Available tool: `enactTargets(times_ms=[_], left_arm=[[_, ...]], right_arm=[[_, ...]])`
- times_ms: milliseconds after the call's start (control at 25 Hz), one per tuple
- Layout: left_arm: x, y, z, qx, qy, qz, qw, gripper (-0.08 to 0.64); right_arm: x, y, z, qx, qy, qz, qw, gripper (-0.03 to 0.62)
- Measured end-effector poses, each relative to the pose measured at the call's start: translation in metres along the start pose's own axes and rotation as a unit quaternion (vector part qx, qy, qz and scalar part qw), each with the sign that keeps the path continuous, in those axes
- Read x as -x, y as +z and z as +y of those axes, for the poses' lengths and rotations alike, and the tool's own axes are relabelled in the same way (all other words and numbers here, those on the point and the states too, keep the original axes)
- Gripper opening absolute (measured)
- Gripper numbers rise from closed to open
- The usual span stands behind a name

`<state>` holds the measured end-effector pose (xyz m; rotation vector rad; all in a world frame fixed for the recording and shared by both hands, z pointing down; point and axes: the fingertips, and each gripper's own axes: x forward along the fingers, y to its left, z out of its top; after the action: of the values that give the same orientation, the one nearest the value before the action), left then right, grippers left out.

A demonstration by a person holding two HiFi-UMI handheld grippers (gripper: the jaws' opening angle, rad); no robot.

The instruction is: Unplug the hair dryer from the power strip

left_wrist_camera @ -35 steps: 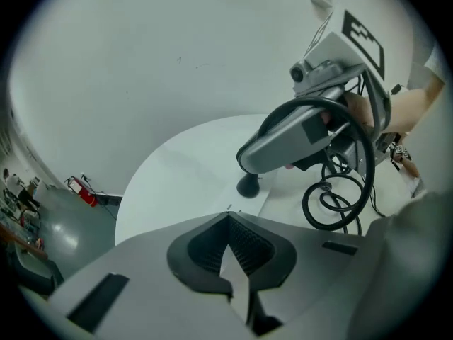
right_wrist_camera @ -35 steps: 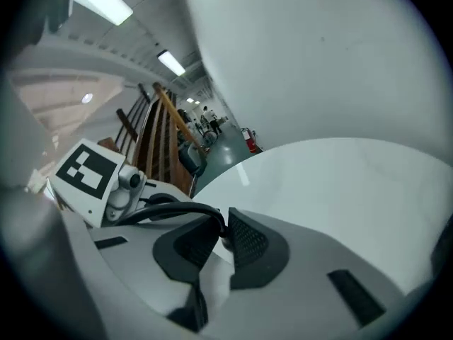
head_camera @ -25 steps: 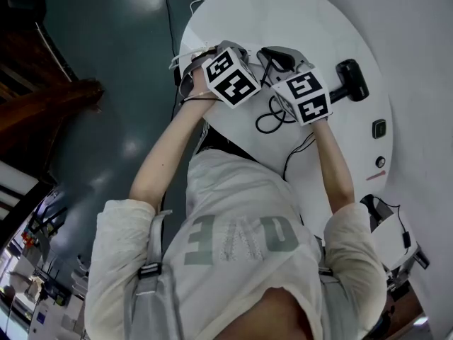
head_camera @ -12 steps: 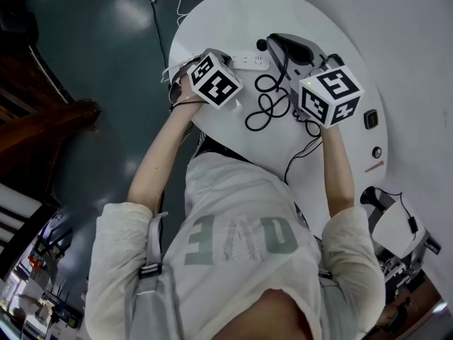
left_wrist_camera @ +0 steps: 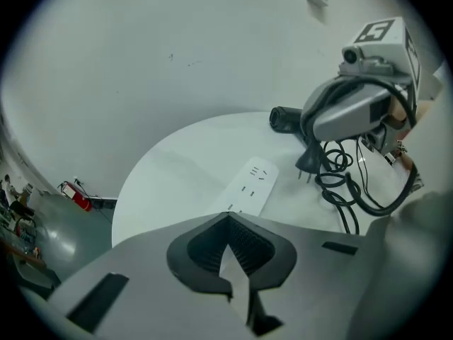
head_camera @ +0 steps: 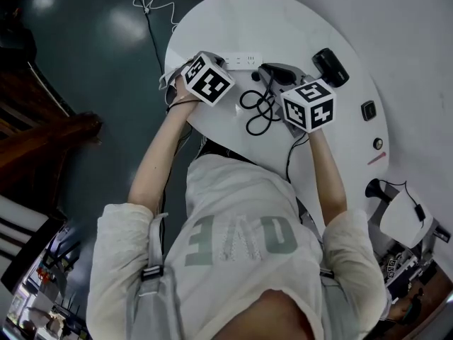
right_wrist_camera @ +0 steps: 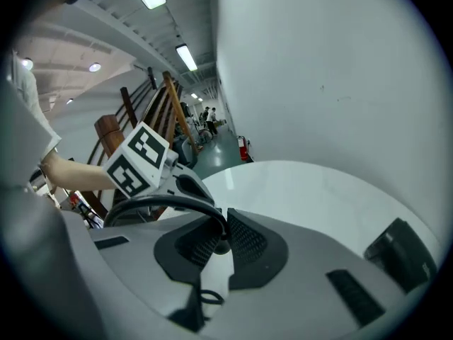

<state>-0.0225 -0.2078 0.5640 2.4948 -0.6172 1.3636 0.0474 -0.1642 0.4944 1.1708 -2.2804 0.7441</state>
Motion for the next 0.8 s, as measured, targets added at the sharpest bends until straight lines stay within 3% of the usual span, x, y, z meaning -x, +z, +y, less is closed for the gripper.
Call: enactTargets(times_ms=[280, 600, 800], left_arm=[[0.000, 0.000, 0.000, 0.000, -0.004, -0.001, 1.0000, 0.008], [0.000, 0.001, -0.001, 0.000, -0.003, -0.003, 1.0000, 0.008], [0.001, 0.000, 0.000, -0.003, -0.003, -0.002, 1.0000, 0.008]], right_arm=[[0.005, -0.049, -0.021, 0.060, -0.071, 0.067, 0.993, 0.035], [0.012, -0.061, -0.010, 0.084, -0.048, 0.079, 0.992, 0.160], [0.022, -0.071, -0.013, 0.080, -0.056, 0.086, 0.992, 0.183]])
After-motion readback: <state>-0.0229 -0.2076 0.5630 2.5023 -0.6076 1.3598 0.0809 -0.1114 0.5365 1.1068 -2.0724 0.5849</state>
